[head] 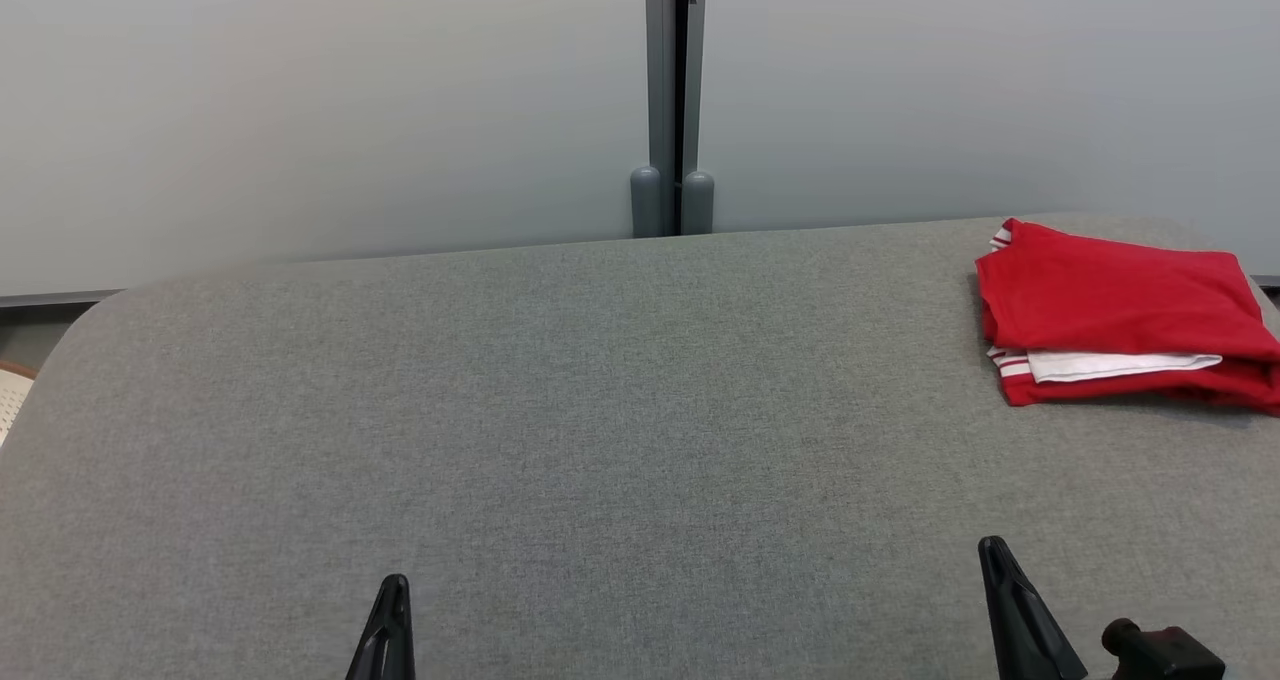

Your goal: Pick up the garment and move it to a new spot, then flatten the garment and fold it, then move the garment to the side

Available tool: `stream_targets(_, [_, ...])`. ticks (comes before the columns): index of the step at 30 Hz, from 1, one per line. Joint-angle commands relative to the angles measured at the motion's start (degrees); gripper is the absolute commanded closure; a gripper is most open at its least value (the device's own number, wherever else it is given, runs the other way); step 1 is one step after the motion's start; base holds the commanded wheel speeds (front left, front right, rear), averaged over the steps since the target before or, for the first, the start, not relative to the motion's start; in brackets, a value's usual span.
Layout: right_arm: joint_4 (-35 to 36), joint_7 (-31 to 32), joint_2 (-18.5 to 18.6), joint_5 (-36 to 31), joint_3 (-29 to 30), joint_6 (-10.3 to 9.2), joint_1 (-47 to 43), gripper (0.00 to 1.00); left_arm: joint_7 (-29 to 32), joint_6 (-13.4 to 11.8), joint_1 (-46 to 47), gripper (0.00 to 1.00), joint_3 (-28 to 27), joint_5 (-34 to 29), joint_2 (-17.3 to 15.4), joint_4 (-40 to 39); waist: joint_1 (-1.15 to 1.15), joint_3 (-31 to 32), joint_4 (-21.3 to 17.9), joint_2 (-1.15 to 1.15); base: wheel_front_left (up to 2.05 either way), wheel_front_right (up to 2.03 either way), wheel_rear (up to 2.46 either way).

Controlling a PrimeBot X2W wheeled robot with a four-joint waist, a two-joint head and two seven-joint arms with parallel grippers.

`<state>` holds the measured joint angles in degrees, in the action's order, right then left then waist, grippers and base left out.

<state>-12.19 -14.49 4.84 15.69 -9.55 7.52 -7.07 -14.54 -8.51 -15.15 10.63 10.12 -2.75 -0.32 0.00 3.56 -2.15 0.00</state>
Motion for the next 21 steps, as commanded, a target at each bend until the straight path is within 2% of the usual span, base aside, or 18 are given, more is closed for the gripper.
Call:
stream_targets(1, [1.0, 0.4, 0.2, 2.2, 0.5, 0.00, 1.2, 1.00, 0.3, 0.5, 0.8, 1.00, -0.5, 2.3, -0.3, -0.9, 0.00, 0.0, 0.0, 0.00, 0.00, 0.00, 0.00])
stream_targets(21, [0.2, 4.7, 0.8, 22.8, 3.2, -0.01, 4.6, 1.00, 4.4, 4.9, 6.7, 1.00, -3.1, 24.7, -1.6, 3.9, 0.00, -0.6, 0.4, 0.00, 0.00, 0.00, 0.00])
